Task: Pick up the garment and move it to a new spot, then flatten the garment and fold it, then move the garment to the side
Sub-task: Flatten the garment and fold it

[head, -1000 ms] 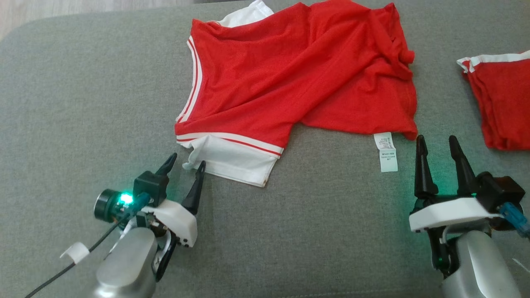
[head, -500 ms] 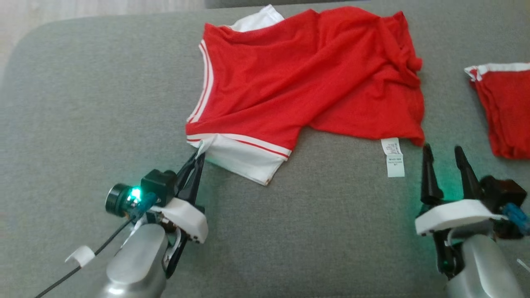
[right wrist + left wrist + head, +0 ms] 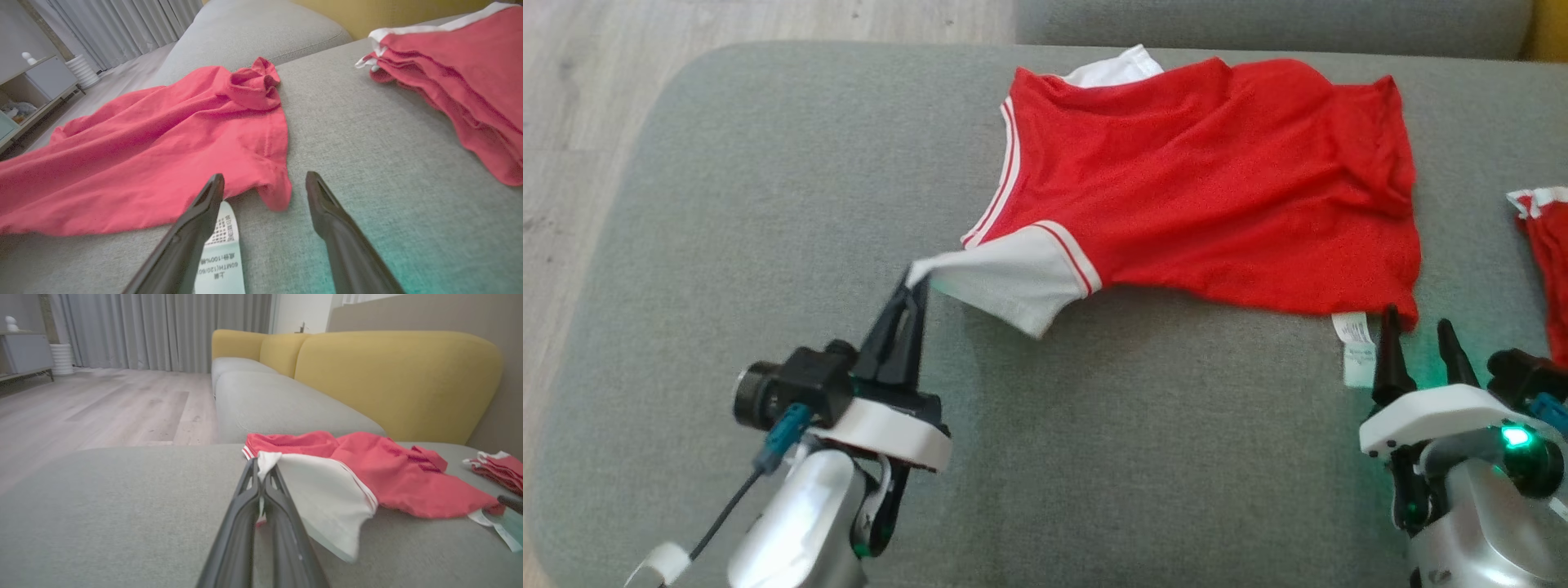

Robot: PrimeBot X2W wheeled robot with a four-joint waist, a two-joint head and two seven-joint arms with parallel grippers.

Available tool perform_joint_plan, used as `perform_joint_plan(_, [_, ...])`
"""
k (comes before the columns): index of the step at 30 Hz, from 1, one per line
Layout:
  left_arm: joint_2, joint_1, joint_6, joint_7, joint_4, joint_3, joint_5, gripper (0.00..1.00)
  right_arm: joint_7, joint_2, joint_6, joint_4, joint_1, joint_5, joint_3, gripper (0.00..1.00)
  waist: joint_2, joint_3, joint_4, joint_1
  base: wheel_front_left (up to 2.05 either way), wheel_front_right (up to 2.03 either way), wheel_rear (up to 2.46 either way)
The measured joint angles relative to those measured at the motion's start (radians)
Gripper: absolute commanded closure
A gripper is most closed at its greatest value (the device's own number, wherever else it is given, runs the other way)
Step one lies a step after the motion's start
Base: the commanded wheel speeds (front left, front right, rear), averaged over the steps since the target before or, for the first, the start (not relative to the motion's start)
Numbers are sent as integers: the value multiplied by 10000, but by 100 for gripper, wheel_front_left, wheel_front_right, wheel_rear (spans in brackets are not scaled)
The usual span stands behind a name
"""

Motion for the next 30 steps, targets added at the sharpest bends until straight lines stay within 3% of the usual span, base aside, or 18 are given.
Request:
perform_joint_plan(4, [79, 198, 236, 0, -688, 322, 115, 100, -127, -2, 0, 694, -247, -270, -393, 0, 0, -56, 138, 0, 0, 0, 0])
perform_joint_plan(10, [73, 331, 232, -2, -1022, 456, 244, 100, -134, -6, 0, 1760, -957, -1168, -993, 0, 0, -28, 227, 1, 0, 0, 0])
perform_joint_plan(19, [44, 500, 213, -2, -1016, 458, 351, 100, -81, -75, 0, 3041, -1523, -2328, -995, 1, 0, -75, 240, 0, 0, 0, 0])
perform_joint_plan(21, [42, 500, 199, -2, -1016, 468, 351, 100, -42, -125, 0, 3254, -1624, -2341, -901, 80, 0, -98, 223, 0, 0, 0, 0])
perform_joint_plan(22, [42, 500, 199, -2, -1014, 474, 351, 100, -44, -144, 0, 3354, -1687, -2351, -821, 100, 0, -113, 208, 1, 0, 0, 0])
perform_joint_plan(30, [42, 566, 132, -2, -984, 575, 349, 100, -274, -113, 0, 3659, -1785, -2167, -293, 100, 0, -448, 20, 1, 0, 0, 0])
